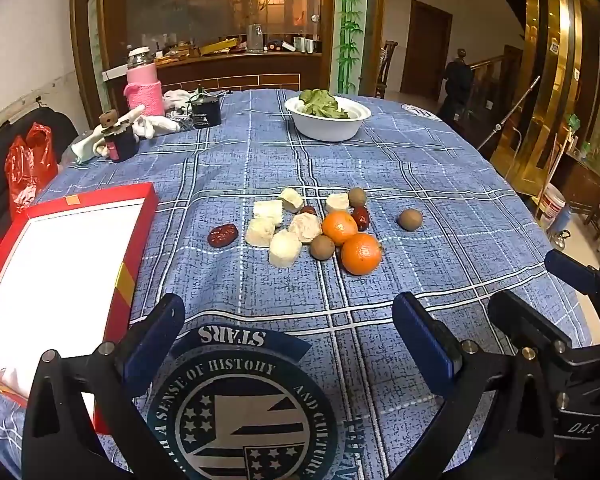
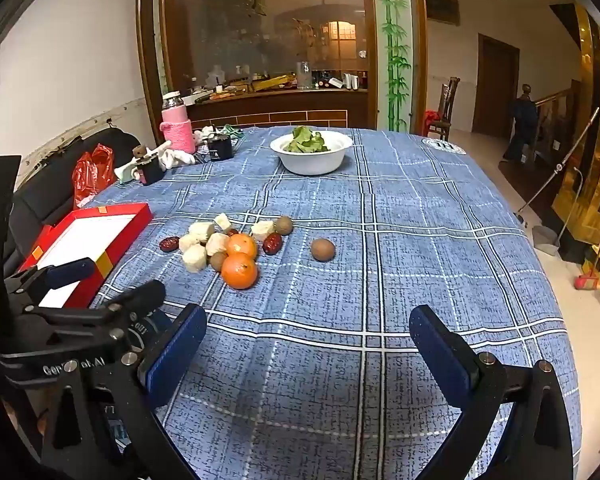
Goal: Organize fruits
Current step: 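Grasp an orange with the right tool while the left tool grasps a beige cube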
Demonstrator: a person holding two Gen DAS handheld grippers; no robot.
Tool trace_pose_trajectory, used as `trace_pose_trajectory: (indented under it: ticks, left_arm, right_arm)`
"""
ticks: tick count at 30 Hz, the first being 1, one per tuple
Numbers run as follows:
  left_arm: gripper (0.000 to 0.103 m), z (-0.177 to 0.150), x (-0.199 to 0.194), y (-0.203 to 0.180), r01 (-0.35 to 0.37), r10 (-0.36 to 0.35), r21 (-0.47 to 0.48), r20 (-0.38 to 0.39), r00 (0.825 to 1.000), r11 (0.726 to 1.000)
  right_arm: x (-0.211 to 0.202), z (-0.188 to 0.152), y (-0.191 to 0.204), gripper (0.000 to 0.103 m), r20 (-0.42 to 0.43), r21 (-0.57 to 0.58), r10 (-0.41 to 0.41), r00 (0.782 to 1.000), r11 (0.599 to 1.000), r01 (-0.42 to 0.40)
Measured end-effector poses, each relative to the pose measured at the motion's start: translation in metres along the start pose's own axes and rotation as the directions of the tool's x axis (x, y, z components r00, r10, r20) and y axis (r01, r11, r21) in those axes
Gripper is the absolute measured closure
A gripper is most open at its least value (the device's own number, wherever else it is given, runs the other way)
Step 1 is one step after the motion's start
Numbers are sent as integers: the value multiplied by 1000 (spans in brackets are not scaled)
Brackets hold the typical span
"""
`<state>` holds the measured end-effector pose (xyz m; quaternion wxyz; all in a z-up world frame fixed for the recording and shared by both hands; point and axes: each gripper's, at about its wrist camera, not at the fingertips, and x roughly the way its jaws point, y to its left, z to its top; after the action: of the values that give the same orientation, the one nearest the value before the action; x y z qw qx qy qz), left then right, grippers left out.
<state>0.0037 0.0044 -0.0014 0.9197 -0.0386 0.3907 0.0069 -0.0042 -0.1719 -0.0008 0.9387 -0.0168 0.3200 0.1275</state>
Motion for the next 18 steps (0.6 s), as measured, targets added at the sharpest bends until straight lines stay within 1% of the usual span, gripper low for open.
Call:
trace_pose_trajectory:
  ticks: [2, 4, 5, 6, 8, 9, 15, 18]
  left_arm:
    - [0, 2, 4, 8, 5, -5, -24, -11, 1000, 1000]
    - [0, 6, -2, 10, -2, 2, -3, 10, 1000, 1000]
    - [0, 7, -1, 8, -20, 20, 10, 5, 1000, 1000]
    - [0, 5, -1, 7, -26, 26, 14, 16, 1000, 1000]
    - [0, 4, 3, 10, -31, 31, 18, 13, 999, 999]
    - [0, -3, 3, 13, -30, 29, 21, 23, 999, 999]
    - [0, -4, 7, 32, -29, 29, 6, 11, 1000, 1000]
    - [0, -5, 13, 41, -24, 24, 5, -3, 1000, 1000]
  right_arm:
    - [0, 0, 0, 1, -5, 0, -5, 1000, 1000, 5]
    - [-2, -2, -2, 1, -5, 3, -5, 1000, 1000, 5]
    - [-1, 2, 1, 1, -13, -6, 1, 1000, 1000, -1]
    - [0, 2, 1, 1, -17, -6, 2, 1000, 1000, -3]
    - [2, 3, 6, 1, -15, -11, 8, 1000, 1000, -8]
    - [3, 4, 5, 1, -17, -3, 22, 1000, 1000, -22]
    - [19, 11, 10, 3, -22, 0, 101, 995, 995, -101]
    - [35, 17, 19, 5, -31, -14, 161, 986, 987, -162]
